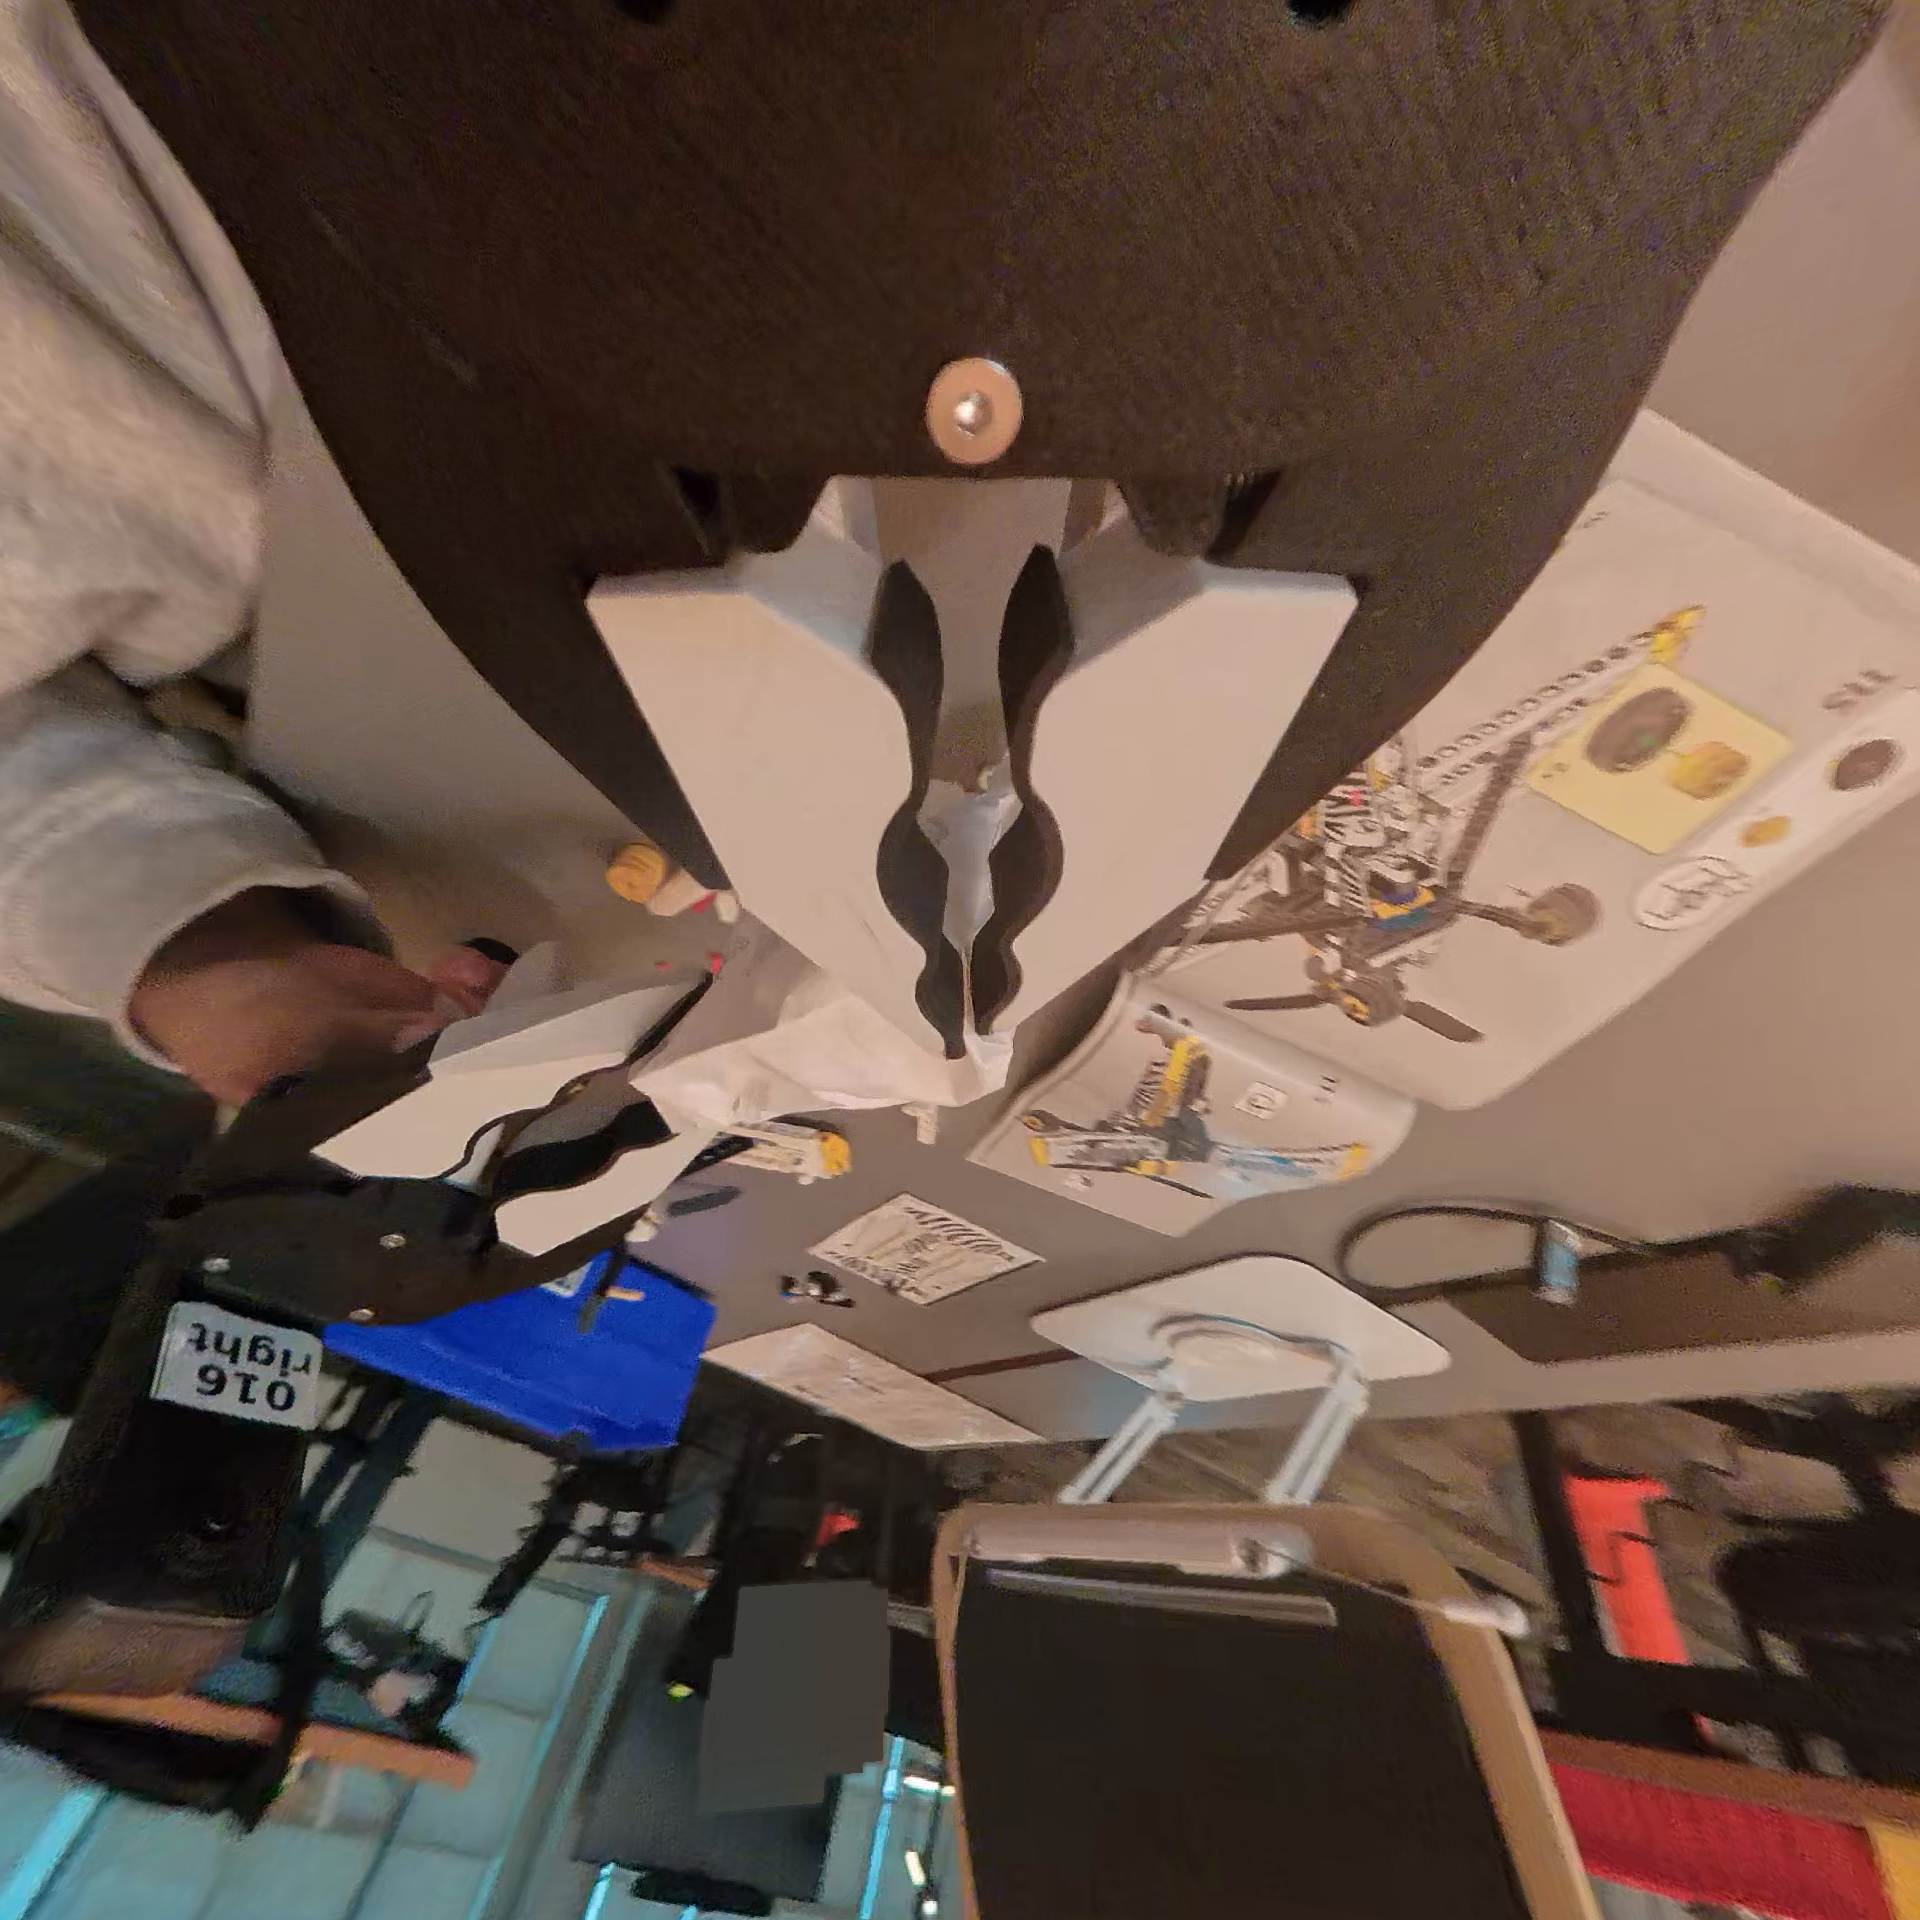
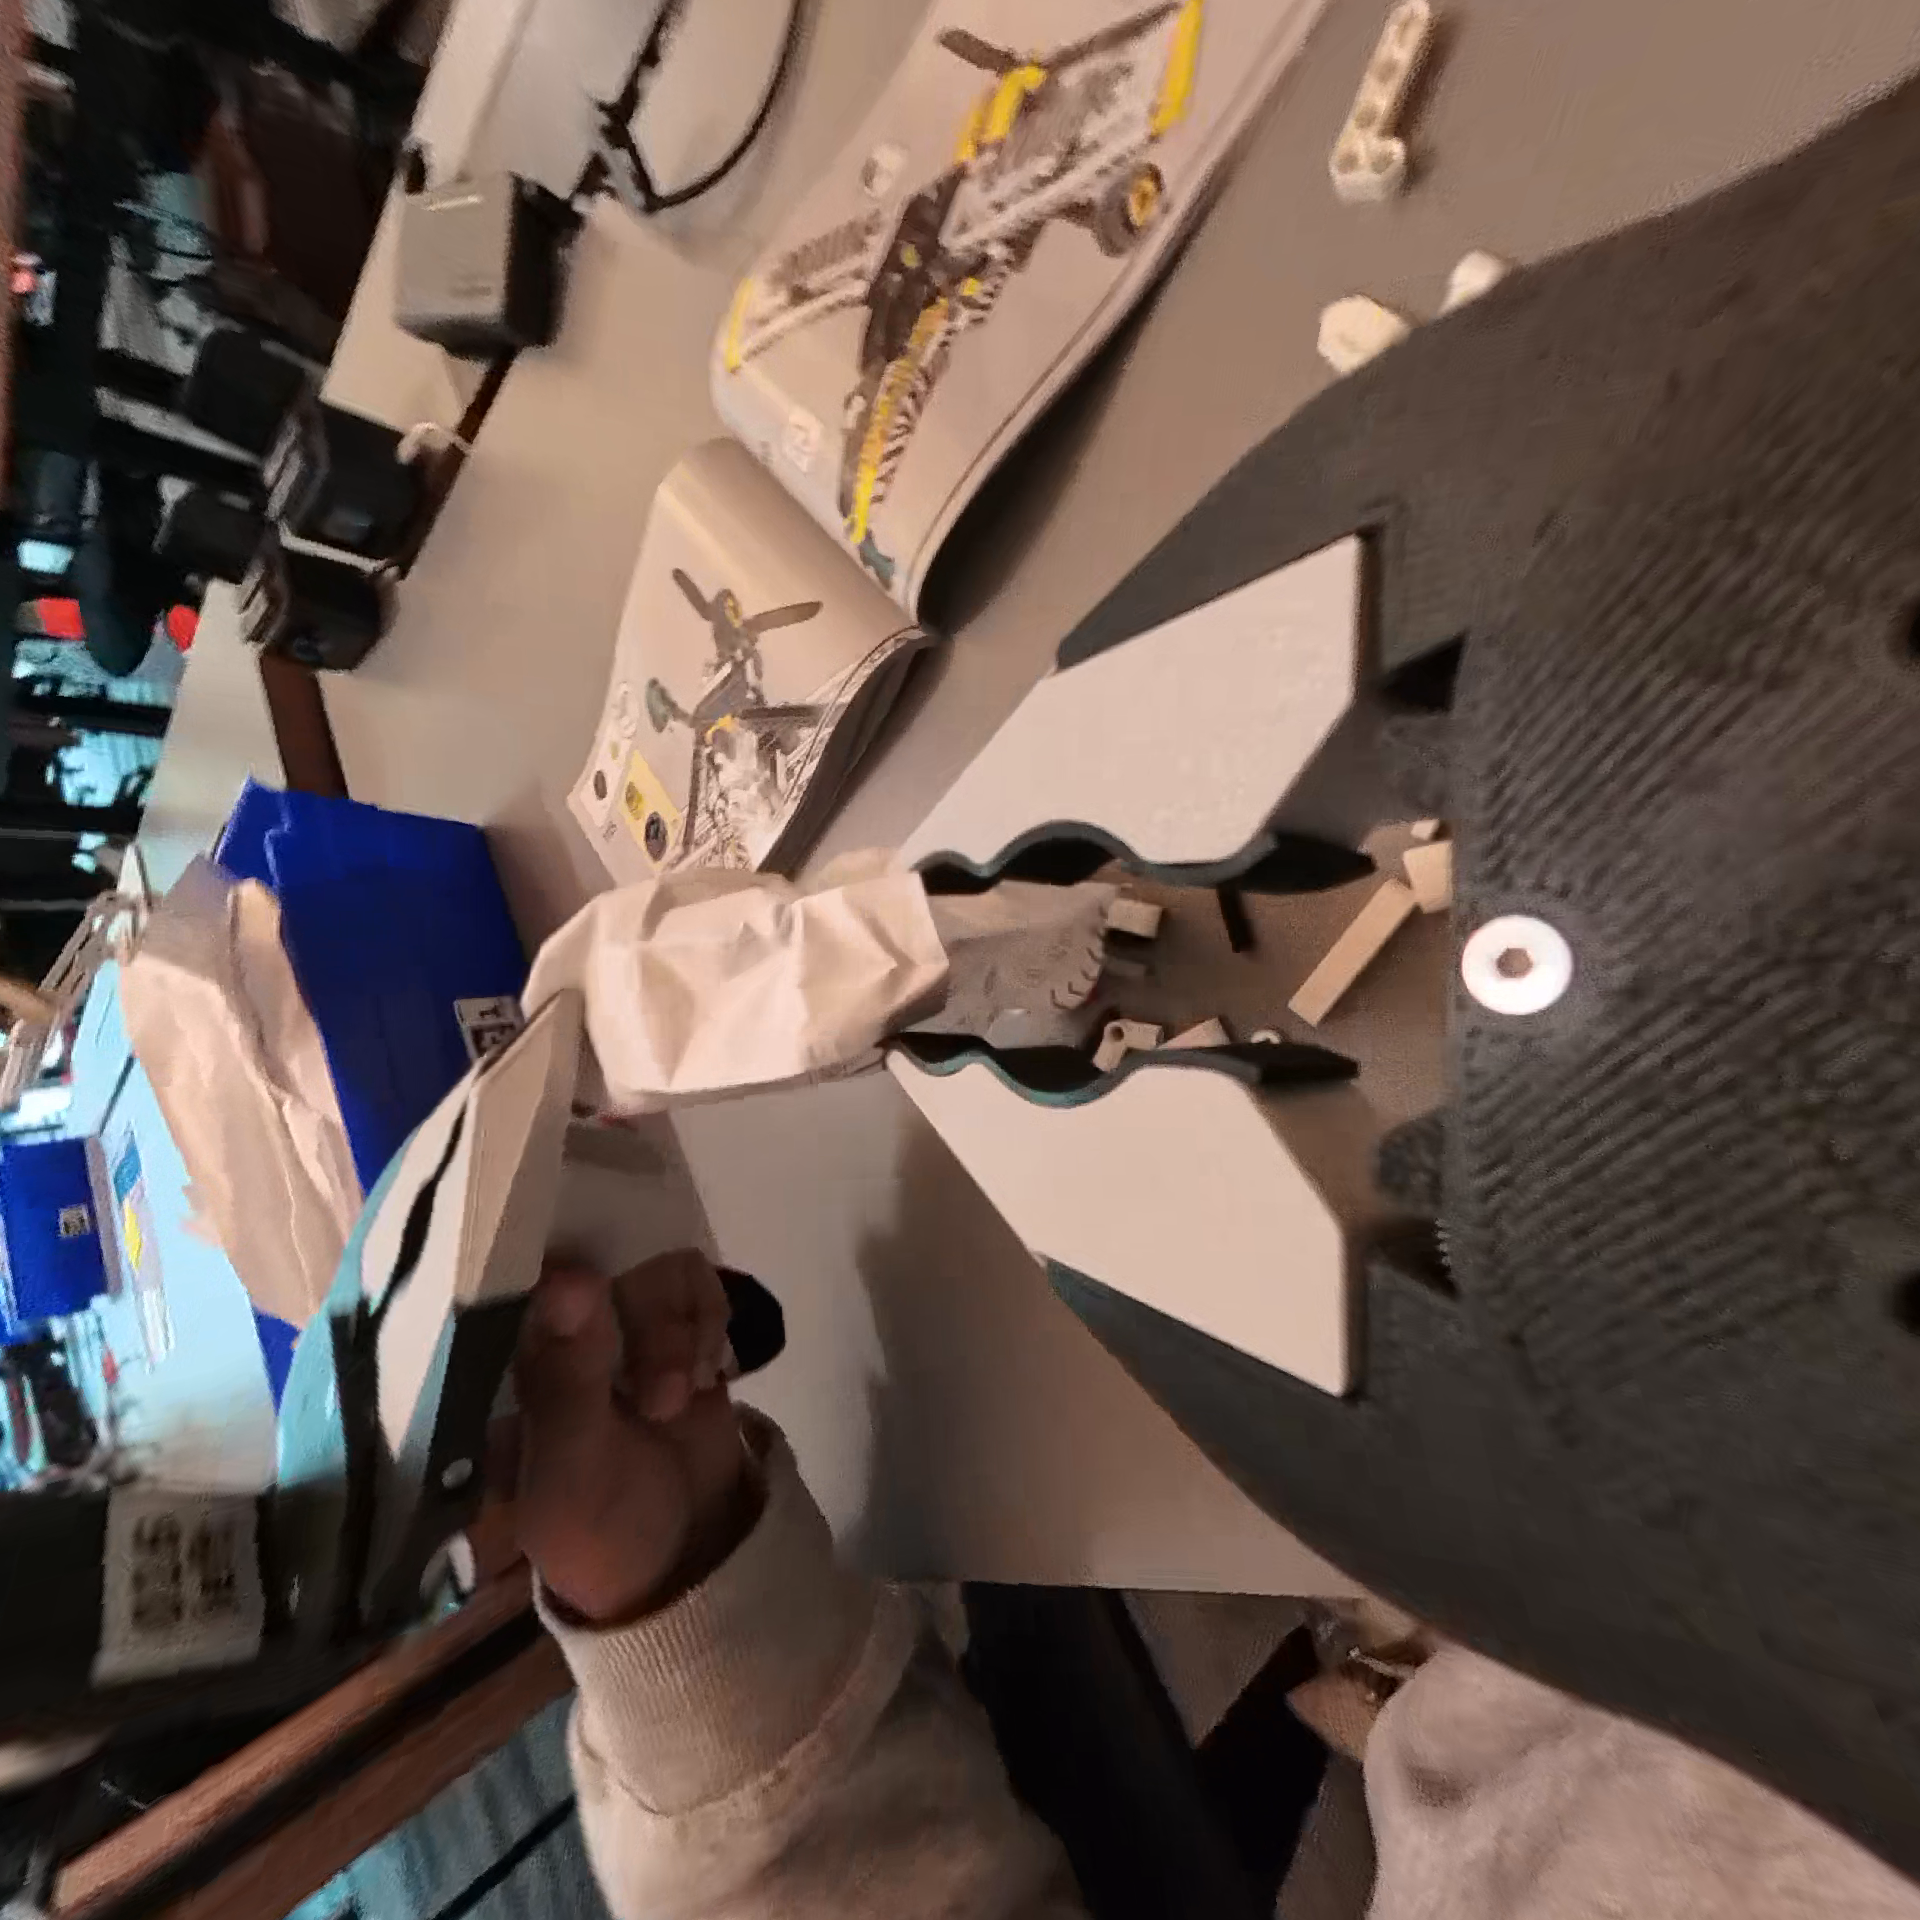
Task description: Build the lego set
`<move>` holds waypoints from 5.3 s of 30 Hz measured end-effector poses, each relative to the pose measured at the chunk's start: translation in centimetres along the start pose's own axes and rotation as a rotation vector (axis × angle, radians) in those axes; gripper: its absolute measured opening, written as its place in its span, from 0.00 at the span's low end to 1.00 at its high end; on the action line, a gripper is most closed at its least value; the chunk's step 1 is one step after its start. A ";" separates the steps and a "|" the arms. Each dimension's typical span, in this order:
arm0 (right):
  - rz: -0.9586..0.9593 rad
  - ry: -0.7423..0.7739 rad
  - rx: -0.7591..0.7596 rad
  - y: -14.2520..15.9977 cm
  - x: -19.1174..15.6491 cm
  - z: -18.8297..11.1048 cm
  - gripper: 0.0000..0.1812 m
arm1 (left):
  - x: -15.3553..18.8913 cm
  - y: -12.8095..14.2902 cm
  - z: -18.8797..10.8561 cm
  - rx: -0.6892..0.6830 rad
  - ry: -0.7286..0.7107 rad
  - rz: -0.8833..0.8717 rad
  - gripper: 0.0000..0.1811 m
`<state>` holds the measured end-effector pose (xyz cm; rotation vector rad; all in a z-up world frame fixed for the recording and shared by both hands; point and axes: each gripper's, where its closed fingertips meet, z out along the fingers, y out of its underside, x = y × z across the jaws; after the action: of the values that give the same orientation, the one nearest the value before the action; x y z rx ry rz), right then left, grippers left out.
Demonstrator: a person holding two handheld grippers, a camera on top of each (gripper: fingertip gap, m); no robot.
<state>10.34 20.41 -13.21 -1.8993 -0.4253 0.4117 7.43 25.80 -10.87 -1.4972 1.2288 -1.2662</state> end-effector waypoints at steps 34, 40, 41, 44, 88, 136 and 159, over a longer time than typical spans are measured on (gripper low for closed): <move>0.130 0.020 -0.040 -2.5 2.5 2.2 0.18 | 0.2 -0.5 3.7 -0.077 -0.121 -0.009 0.00; 0.108 0.019 -0.109 -1.9 2.8 2.4 0.09 | 0.0 -0.3 4.3 -0.079 -0.118 -0.020 0.00; 0.102 0.026 -0.119 -1.9 2.8 2.4 0.08 | 0.0 -0.3 4.4 -0.075 -0.114 -0.022 0.00; 0.082 0.046 -0.150 -1.6 3.1 2.5 0.05 | 0.1 -0.1 4.7 -0.071 -0.089 -0.042 0.01; -0.001 0.129 -0.325 1.3 5.0 1.7 0.00 | 1.2 3.6 6.7 -0.125 0.019 0.069 0.23; 0.055 0.182 0.023 -0.4 2.1 -3.9 0.27 | -0.5 0.9 5.1 0.144 0.024 -0.103 0.05; -0.125 0.101 0.172 0.4 -4.7 -2.6 0.22 | -12.7 -11.1 -15.9 0.648 -0.591 -0.356 0.05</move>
<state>7.50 15.91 -12.29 -1.7080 -0.4253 0.2600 -6.60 40.66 0.04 -1.4581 0.1401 -1.1567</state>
